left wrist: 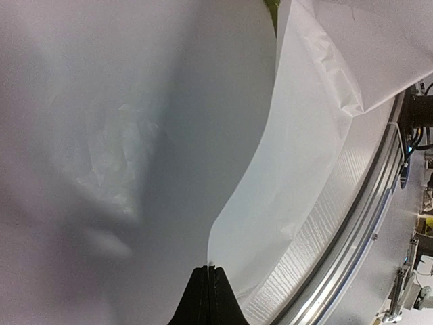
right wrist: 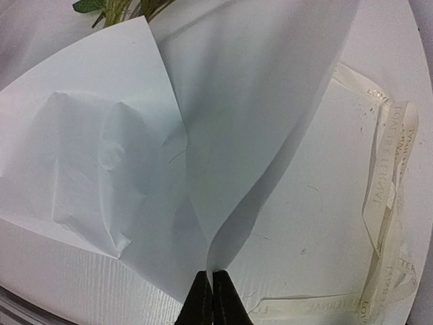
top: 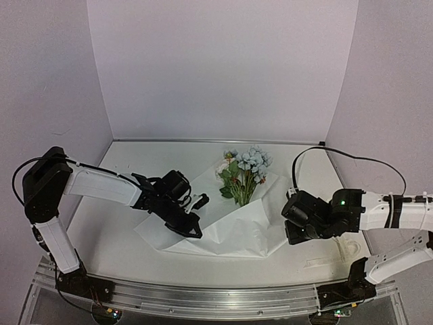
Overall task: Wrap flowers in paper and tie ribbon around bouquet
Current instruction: Fold the one-fourth-folded wrapping paper at the center of the board, then press the fold line of the 2/3-folded wrapping paper.
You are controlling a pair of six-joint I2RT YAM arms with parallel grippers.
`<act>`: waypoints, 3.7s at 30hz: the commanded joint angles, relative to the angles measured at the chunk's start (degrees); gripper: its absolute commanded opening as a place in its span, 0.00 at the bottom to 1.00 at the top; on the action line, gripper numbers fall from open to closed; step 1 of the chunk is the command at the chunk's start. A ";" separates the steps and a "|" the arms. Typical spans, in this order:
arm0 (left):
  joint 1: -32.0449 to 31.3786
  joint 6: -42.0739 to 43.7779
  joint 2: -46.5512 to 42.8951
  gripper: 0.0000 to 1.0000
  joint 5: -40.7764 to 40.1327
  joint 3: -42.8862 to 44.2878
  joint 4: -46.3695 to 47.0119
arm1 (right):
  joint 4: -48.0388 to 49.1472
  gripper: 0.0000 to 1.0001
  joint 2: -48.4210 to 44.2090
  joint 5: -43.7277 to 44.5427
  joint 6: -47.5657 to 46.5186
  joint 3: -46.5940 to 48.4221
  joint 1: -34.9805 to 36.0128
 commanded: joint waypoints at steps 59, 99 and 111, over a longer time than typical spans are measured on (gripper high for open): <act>16.67 -4.67 19.62 0.68 25.52 22.55 7.86 | 60.54 0.06 38.23 -33.41 4.68 0.24 -7.87; 17.20 -4.48 29.73 0.22 23.64 33.77 6.26 | 65.02 0.54 31.03 -55.70 10.07 2.00 -13.30; 17.21 -6.38 29.38 0.00 23.32 33.57 9.81 | 58.57 0.56 21.00 -50.50 7.14 -5.80 -15.34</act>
